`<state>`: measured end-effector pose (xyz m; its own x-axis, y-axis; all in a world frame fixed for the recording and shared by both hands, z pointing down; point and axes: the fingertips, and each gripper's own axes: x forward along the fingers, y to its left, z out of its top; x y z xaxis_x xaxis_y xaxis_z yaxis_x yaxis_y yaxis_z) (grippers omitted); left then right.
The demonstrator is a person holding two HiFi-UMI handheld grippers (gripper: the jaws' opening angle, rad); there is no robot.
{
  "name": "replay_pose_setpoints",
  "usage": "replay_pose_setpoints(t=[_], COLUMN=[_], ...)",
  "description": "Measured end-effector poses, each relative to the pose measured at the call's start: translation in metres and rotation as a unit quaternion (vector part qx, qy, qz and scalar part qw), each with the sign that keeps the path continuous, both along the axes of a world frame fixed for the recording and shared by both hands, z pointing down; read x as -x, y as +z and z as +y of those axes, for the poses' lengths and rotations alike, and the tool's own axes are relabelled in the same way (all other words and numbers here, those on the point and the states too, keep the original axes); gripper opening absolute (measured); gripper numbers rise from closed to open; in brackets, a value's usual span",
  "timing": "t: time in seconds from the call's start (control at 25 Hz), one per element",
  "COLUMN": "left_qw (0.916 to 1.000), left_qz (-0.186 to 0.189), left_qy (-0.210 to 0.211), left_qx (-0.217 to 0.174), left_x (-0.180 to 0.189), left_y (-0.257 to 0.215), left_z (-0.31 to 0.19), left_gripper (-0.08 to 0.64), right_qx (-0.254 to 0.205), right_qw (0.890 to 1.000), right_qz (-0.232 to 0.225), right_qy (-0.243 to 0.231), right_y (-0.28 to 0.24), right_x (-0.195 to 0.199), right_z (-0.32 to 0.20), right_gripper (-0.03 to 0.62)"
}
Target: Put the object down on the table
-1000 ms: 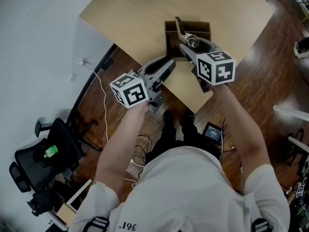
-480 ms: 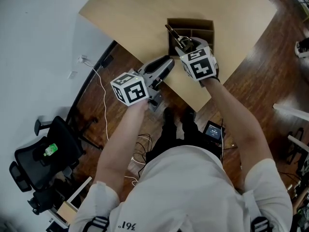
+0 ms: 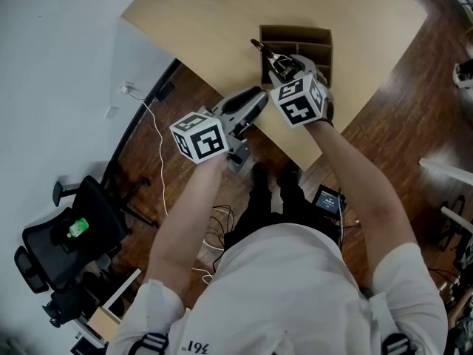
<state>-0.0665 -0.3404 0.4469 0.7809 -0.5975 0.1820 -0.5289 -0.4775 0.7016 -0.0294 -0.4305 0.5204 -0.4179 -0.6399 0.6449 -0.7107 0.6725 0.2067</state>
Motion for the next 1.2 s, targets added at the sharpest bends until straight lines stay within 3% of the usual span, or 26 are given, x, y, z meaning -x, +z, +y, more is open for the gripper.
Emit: replay_pose_setpoints(t=[0.4,0.52,0.76,1.2], left_qw=[1.0,1.0,1.0,1.0], left_qz=[0.0,0.0,0.003,0.003], left_qy=[0.001,0.0,-0.001,-0.004], left_qx=[0.003,0.002,0.0,-0.002], left_x=[-0.001,0.0,0.0,0.006], left_y=[0.002,0.001,-0.001,-0.004], left_z=[0.003,0.003,0.006,0.012], left_gripper=[0.086,0.086,0.086,0.086], right_qx=[0.004,0.008,0.024,0.032], right_qw=[0.999,0.998,0.996,0.995], right_qz=[0.039,0.047,0.054,0.062], right_qy=[-0.037,-0.044,-0.065,-0.073], right_y=[0.012,0.014,0.018,0.017], right_x=[0.004,0.005,0.007,0.003], right_z=[0.005,0.005,0.013,0.024], right_gripper=[0.235,0.319,0.378,0.403])
